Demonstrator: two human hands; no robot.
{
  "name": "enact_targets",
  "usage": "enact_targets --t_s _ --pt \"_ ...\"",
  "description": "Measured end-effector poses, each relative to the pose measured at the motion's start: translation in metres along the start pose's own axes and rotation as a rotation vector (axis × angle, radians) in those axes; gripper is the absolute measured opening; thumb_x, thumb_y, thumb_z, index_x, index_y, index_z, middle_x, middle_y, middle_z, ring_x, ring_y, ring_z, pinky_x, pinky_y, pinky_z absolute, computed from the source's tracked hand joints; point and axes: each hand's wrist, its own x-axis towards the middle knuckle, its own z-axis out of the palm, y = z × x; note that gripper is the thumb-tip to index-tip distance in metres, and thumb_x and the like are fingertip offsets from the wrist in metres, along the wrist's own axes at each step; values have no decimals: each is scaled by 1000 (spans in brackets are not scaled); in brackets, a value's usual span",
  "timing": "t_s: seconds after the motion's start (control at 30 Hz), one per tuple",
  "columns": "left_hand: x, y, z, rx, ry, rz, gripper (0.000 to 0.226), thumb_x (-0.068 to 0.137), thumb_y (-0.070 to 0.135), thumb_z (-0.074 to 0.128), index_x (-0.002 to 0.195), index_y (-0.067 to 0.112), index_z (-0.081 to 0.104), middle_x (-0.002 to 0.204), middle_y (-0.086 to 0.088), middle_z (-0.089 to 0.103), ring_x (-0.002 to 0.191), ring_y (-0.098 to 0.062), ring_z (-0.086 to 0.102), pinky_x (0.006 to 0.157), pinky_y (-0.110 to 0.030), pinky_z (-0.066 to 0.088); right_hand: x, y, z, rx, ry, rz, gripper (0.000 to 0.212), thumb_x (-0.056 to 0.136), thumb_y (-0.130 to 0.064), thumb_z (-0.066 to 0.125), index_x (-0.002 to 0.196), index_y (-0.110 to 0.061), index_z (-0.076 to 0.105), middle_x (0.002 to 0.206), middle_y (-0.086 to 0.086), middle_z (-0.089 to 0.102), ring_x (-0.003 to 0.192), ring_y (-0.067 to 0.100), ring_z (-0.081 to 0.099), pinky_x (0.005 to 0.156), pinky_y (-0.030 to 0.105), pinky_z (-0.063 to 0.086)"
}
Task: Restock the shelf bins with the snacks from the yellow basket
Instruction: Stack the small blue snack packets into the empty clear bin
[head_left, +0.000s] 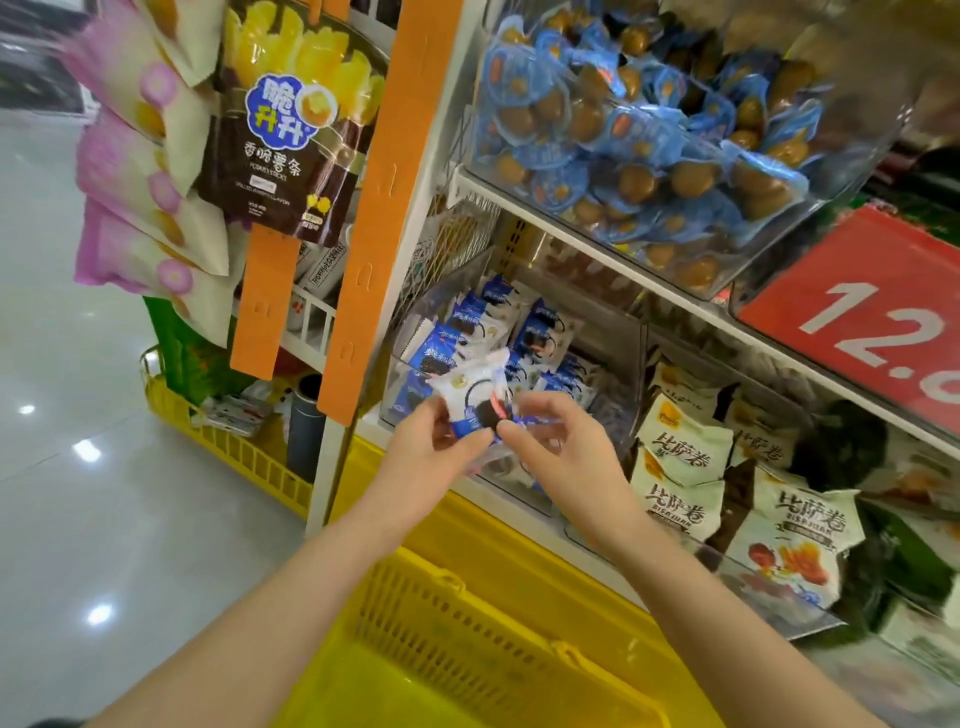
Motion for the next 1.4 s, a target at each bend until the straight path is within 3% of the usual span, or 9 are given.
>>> enact_targets --t_s 0.13,0.33,0.5,0.6,0.7,0.8,0.87,0.93,1.4 --pt "2 5 -11 469 -78 88 35 86 18 63 118 25 51 97 12 57 89 -3 56 75 -18 48 3 -3 -19 -328 2 -349 66 79 -33 70 136 -29 38 117 -20 42 107 -7 43 91 6 35" --pt "11 12 -16 697 -270 181 41 86 20 63 123 32 48 112 8 59 96 -3 56 83 -23 49 12 -2 -24 -396 -148 -372 39 72 -31 76 108 -26 62 87 -29 55 82 -12 53 78 3 40" --pt "40 27 -24 659 -189 269 31 87 30 60 112 40 44 91 20 52 75 -4 58 58 -12 43 35 6 -36 -237 -93 -215 22 75 -35 72 89 -24 60 79 -8 63 67 6 59 61 21 48" --pt "57 25 -25 746 -109 356 29 94 28 48 123 29 44 96 16 56 84 -3 55 72 -19 45 65 17 -42 -134 135 -45 17 79 -31 72 84 -33 56 81 -16 63 74 0 61 62 17 47" --pt "66 4 -28 1033 -111 453 30 98 32 37 126 24 44 104 11 52 97 -10 52 86 -25 35 103 32 -42 -163 405 34 22 80 -34 71 70 -24 54 68 -11 56 60 2 51 53 18 35" --pt "68 -22 -33 1303 -150 560 35 101 33 26 128 24 44 124 6 51 117 -15 44 105 -31 24 143 43 -30 -81 538 190 39 80 -31 72 105 -4 61 103 9 64 91 22 62 80 31 47" --pt "68 -27 -35 1298 -149 582 35 101 30 24 124 23 49 123 4 53 114 -17 45 105 -32 25 165 53 -20 -102 531 322 69 81 -34 71 132 3 43 134 17 50 123 32 48 102 36 38" --pt "69 -26 -36 1243 -137 596 34 100 28 26 117 20 55 116 3 58 107 -18 49 100 -31 26 183 64 -14 -187 488 424 78 84 -38 67 140 1 31 144 16 39 132 31 38 106 33 32" --pt "73 -27 -39 1123 -110 590 46 95 33 20 108 21 62 106 7 63 100 -12 50 95 -25 23 201 82 9 -168 325 488 54 88 -30 63 128 3 47 121 20 56 109 32 56 92 41 46"
